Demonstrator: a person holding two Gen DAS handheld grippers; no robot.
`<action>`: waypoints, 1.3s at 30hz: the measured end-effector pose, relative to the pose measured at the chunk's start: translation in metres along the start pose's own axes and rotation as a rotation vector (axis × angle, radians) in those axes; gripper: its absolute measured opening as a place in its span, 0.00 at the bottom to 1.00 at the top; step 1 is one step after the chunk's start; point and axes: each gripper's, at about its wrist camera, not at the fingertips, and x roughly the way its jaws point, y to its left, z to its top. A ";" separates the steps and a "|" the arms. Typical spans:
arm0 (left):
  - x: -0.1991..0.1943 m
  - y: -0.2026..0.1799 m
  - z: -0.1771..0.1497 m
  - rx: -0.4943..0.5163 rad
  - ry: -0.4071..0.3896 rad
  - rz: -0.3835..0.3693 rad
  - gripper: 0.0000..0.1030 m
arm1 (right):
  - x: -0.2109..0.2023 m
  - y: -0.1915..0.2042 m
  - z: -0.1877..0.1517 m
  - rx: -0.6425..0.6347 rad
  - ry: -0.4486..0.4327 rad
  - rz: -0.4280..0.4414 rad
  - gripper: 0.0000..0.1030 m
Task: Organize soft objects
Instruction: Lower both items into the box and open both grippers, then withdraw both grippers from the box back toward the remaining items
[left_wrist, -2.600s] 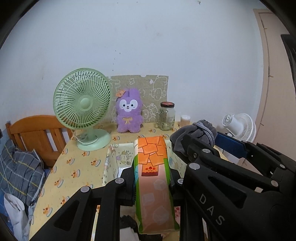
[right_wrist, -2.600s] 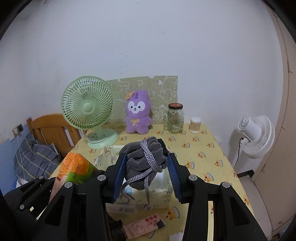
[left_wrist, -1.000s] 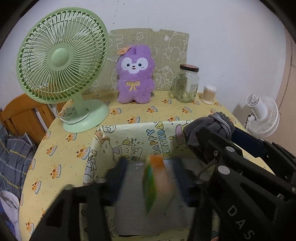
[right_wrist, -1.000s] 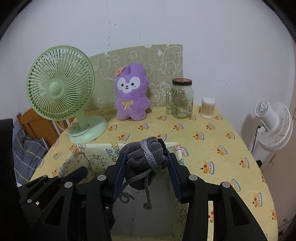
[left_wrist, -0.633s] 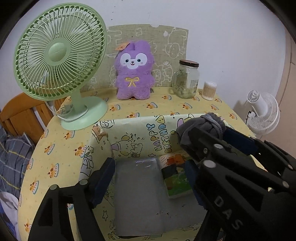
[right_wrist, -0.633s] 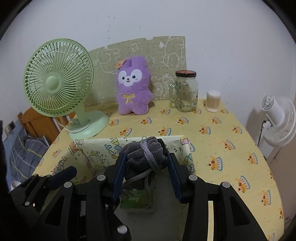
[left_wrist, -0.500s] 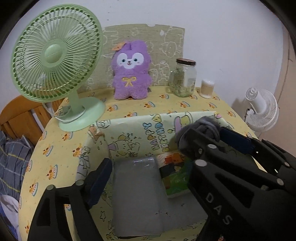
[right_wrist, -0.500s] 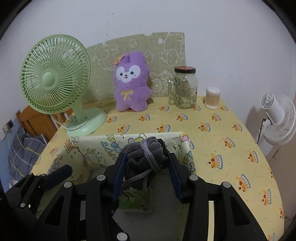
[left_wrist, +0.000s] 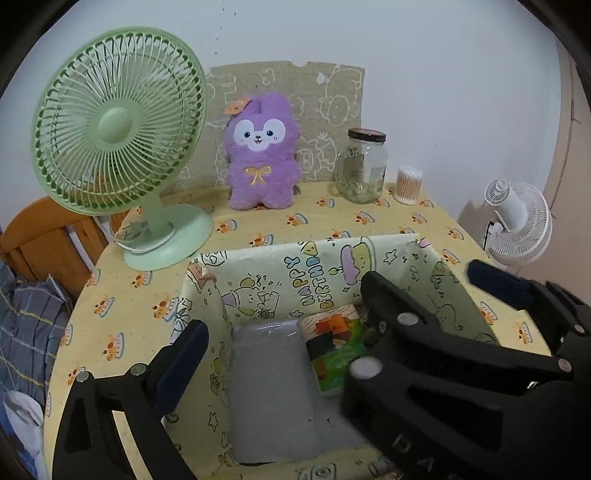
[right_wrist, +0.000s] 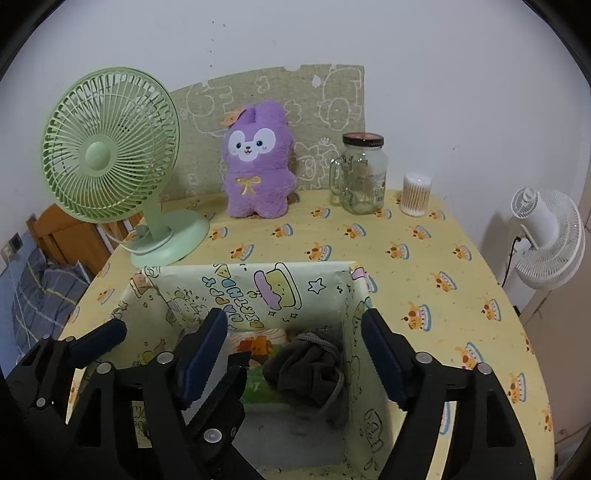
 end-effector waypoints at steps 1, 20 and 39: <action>-0.004 -0.001 0.000 0.005 -0.008 0.000 0.97 | -0.004 0.000 0.000 0.000 -0.009 -0.009 0.90; -0.088 -0.015 -0.014 0.019 -0.129 0.024 1.00 | -0.096 0.000 -0.012 0.016 -0.128 -0.018 0.92; -0.145 -0.022 -0.052 0.005 -0.187 0.032 1.00 | -0.158 0.007 -0.045 -0.004 -0.185 -0.013 0.93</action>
